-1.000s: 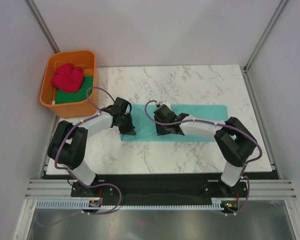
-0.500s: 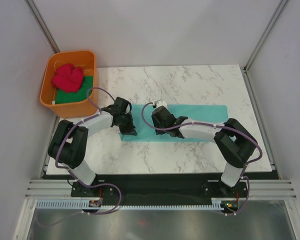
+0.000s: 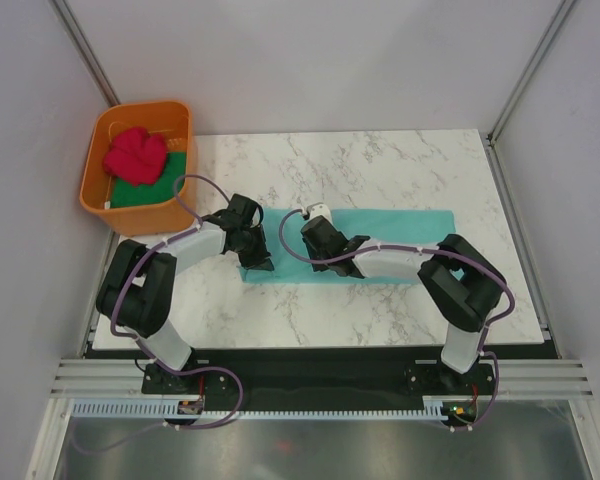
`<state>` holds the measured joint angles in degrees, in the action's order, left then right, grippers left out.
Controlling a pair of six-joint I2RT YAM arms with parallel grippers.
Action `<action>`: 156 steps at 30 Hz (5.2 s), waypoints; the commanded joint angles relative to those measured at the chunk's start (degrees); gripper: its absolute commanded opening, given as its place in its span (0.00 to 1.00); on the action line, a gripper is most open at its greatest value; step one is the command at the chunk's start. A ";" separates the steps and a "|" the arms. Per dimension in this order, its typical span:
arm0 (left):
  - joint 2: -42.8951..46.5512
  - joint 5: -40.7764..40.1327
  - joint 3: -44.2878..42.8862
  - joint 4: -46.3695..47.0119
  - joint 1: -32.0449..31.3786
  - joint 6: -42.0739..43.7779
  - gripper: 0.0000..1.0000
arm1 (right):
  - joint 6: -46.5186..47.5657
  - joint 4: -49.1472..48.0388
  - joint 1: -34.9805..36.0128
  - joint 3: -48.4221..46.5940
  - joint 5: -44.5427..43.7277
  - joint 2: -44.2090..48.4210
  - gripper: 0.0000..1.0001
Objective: Fold and stack the t-shirts
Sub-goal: Fold the tshirt
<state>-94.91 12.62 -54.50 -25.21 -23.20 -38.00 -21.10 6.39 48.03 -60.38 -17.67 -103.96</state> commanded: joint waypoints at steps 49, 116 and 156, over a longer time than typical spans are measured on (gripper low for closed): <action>4.83 0.48 -13.58 -5.20 3.42 6.53 0.43 | -8.34 14.26 -3.64 -2.90 -3.51 9.31 0.24; -10.37 -1.28 -27.77 -9.68 1.85 11.81 0.48 | -19.33 35.80 -54.00 -11.69 -3.51 5.97 0.29; -14.17 -9.90 -33.39 -10.47 2.20 11.28 0.52 | -17.83 29.20 -60.07 -10.20 -3.51 3.06 0.25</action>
<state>-115.68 2.07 -85.34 -35.09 -21.32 -27.55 -39.68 36.47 -11.70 -70.48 -22.20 -106.28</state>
